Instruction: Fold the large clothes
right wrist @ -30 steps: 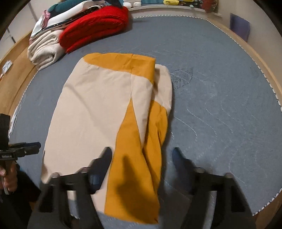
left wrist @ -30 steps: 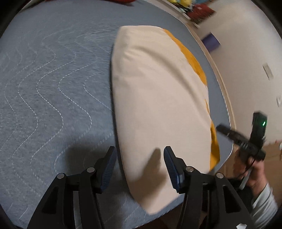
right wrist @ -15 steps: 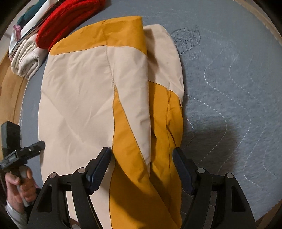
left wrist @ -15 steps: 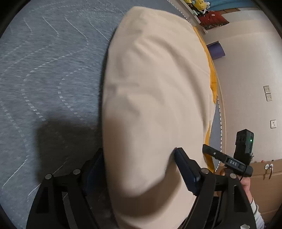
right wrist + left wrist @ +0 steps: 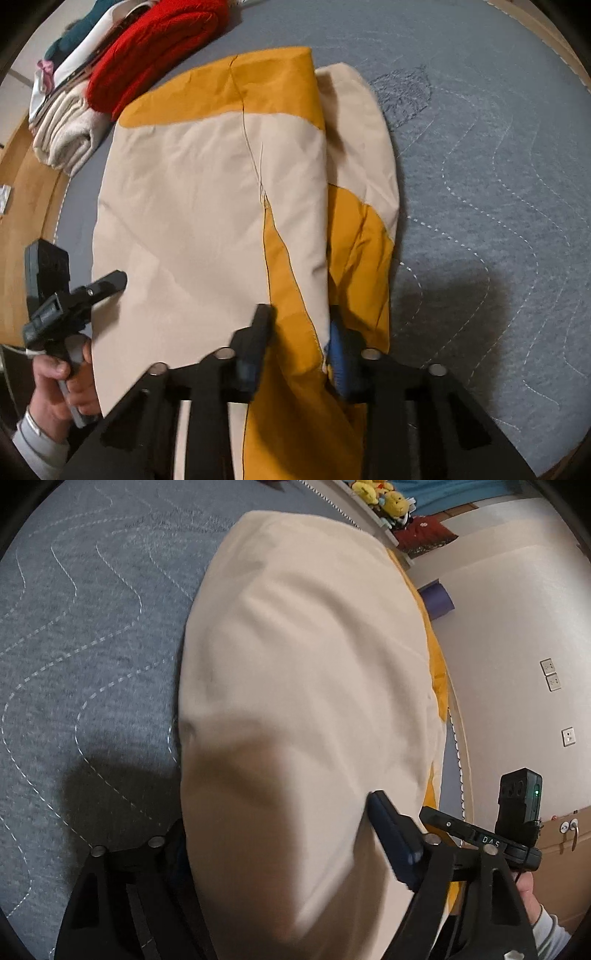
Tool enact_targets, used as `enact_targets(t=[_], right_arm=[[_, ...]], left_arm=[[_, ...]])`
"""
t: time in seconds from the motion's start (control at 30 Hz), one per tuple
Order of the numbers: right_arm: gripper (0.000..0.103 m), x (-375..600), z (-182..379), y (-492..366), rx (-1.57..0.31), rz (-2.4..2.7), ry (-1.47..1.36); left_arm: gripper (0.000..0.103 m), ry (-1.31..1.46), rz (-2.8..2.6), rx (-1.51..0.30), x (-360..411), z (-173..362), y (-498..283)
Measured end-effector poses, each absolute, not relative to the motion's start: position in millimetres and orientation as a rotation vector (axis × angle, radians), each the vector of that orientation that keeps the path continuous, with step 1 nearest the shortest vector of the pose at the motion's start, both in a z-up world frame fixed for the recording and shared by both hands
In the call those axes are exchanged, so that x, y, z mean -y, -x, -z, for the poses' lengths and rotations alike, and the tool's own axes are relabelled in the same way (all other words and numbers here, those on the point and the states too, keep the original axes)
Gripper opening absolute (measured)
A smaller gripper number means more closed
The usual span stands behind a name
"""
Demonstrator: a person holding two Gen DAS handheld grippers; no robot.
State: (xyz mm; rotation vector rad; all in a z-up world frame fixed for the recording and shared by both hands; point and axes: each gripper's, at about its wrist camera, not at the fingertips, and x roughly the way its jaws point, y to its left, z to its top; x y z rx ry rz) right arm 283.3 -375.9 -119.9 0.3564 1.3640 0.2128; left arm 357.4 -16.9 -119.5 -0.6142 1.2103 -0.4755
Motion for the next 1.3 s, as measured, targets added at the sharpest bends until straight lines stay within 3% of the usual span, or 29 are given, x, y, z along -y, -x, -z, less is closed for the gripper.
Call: enact_targets(t=[0.03, 0.1, 0.27, 0.47, 0.6, 0.63, 0.7, 0.9, 1.0, 1.23, 1.3], right_arm=[[0.014, 377.3, 120.2, -284.1, -1.362, -0.212, -0.378], [0.010, 379.2, 118.6, -285.2, -1.348, -0.214, -0.397], [0.007, 367.2, 107.2, -287.9, -1.307, -0.221, -0.406], [0.006, 335.3, 96.5, -313.0, -1.221, -0.262, -0.476], [0.006, 296.4, 81.3, -330.9, -1.134, -0.333, -0.469], [0.006, 286.4, 76.4, -335.4, -1.107, -0.355, -0.461], [0.006, 271.3, 68.7, -338.6, -1.074, -0.382, -0.442], [0.006, 253.3, 87.1, -340.6, -1.198, -0.340, -0.302], [0.009, 258.6, 88.3, -341.4, -1.234, -0.306, -0.335], [0.047, 271.6, 97.1, -313.0, -1.329, -0.300, -0.340], [0.048, 273.6, 105.0, -299.4, -1.369, -0.311, -0.299]], left_arm=[[0.068, 0.615, 0.470, -1.199, 15.7, 116.3, -355.5], [0.050, 0.582, 0.474, -1.178, 16.5, 103.1, -354.3], [0.041, 0.529, 0.479, -1.137, 20.3, 62.9, -362.5], [0.040, 0.507, 0.424, -1.081, -17.2, 29.2, -381.2], [0.041, 0.557, 0.347, -1.081, -71.7, 34.1, -393.0], [0.042, 0.572, 0.329, -1.091, -83.2, 39.8, -394.1], [0.055, 0.600, 0.280, -1.147, -100.1, 59.6, -394.9], [0.061, 0.631, 0.280, -1.285, -116.4, 84.2, -375.8], [0.062, 0.580, 0.315, -1.324, -117.0, 79.1, -357.0], [0.065, 0.619, 0.373, -1.362, -118.6, 95.6, -323.6], [0.065, 0.696, 0.367, -1.351, -118.3, 108.8, -318.7]])
